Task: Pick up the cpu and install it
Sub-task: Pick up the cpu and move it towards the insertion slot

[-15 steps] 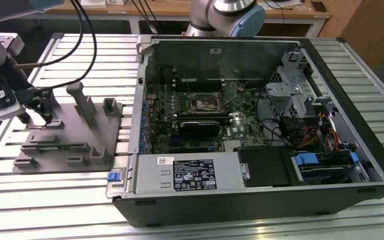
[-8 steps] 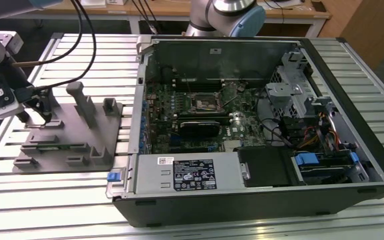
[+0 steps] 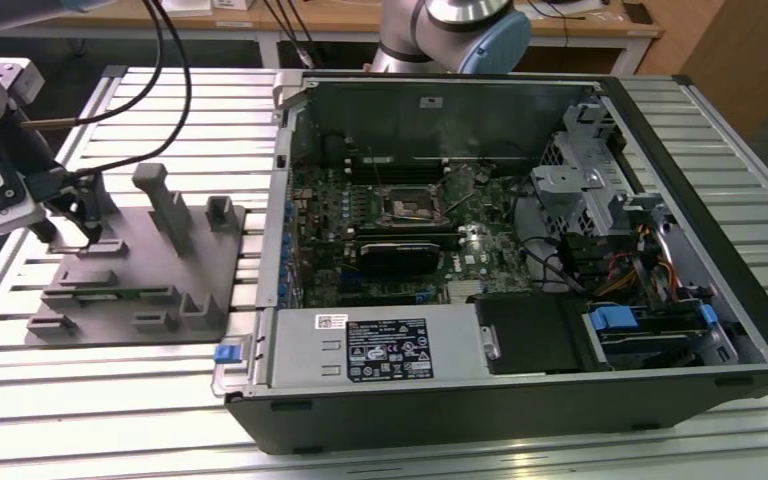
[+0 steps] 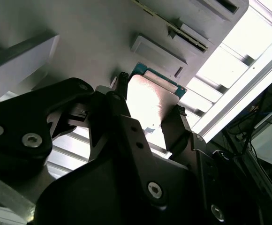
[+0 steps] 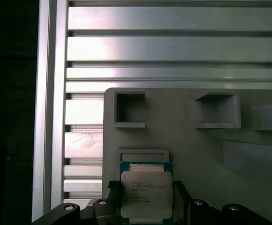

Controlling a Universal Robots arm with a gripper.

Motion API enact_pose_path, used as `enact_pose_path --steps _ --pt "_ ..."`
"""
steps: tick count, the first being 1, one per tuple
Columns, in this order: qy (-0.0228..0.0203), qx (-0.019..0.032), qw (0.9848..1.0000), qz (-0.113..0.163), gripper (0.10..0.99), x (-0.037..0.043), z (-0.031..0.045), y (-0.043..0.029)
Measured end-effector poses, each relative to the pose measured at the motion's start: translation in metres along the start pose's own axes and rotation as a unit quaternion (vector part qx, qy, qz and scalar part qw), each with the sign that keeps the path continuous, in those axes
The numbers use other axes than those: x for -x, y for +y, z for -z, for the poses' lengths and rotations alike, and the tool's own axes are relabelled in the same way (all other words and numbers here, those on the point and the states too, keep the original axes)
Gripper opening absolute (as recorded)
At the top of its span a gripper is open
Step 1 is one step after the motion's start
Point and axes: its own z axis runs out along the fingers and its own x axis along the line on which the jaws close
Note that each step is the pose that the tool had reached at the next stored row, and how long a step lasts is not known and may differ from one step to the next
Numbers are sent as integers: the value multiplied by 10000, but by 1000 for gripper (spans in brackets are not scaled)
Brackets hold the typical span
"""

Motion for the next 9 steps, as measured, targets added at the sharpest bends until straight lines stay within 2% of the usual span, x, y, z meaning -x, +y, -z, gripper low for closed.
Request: enact_pose_path --steps 9 --pt "0 0 10000 0 537 0 49 3"
